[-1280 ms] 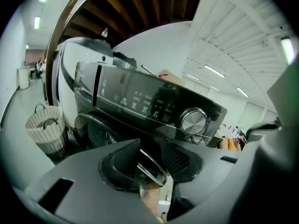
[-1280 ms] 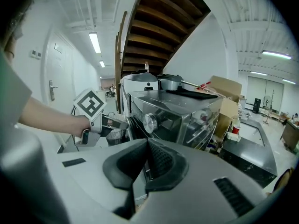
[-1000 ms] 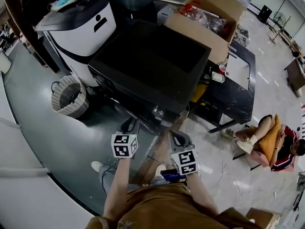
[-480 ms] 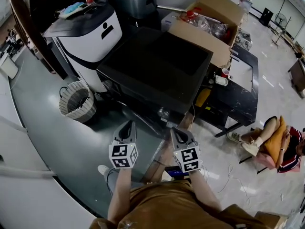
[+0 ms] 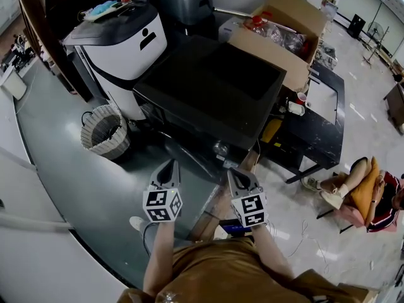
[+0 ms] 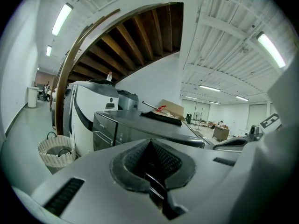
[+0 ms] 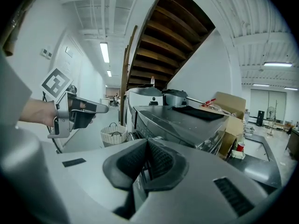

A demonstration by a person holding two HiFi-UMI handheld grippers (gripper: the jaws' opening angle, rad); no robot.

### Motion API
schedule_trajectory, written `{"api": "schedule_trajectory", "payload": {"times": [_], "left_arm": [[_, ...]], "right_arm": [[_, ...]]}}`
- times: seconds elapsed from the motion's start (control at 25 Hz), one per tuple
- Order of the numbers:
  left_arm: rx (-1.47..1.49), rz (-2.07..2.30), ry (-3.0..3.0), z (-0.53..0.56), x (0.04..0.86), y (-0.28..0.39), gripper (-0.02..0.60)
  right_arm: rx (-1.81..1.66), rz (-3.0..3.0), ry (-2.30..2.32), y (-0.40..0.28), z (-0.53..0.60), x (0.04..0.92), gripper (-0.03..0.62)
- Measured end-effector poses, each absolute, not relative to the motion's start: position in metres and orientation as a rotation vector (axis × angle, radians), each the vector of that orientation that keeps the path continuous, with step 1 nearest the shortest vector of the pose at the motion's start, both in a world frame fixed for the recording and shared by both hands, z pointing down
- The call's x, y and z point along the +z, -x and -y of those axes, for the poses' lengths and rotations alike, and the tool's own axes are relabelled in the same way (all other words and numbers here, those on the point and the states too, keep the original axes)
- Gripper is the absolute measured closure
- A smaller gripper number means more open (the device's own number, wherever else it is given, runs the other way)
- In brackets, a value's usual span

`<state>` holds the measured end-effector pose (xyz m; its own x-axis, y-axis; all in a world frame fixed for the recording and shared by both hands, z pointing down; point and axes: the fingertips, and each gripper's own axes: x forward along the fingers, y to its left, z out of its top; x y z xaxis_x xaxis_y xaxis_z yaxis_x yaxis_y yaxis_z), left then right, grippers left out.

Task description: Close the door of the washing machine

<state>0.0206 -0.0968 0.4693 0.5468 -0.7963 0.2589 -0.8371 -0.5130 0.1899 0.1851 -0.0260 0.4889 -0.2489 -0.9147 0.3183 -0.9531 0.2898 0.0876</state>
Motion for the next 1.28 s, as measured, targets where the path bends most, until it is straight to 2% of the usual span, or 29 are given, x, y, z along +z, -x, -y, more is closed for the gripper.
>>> {"api": "schedule_trajectory", "payload": {"times": [1.28], "left_arm": [[0.039, 1.26, -2.412, 0.0984, 0.469, -0.0217, 0.557]], "right_arm": [[0.158, 2.24, -1.712, -0.1955, 0.0287, 0.4885, 0.582]]}}
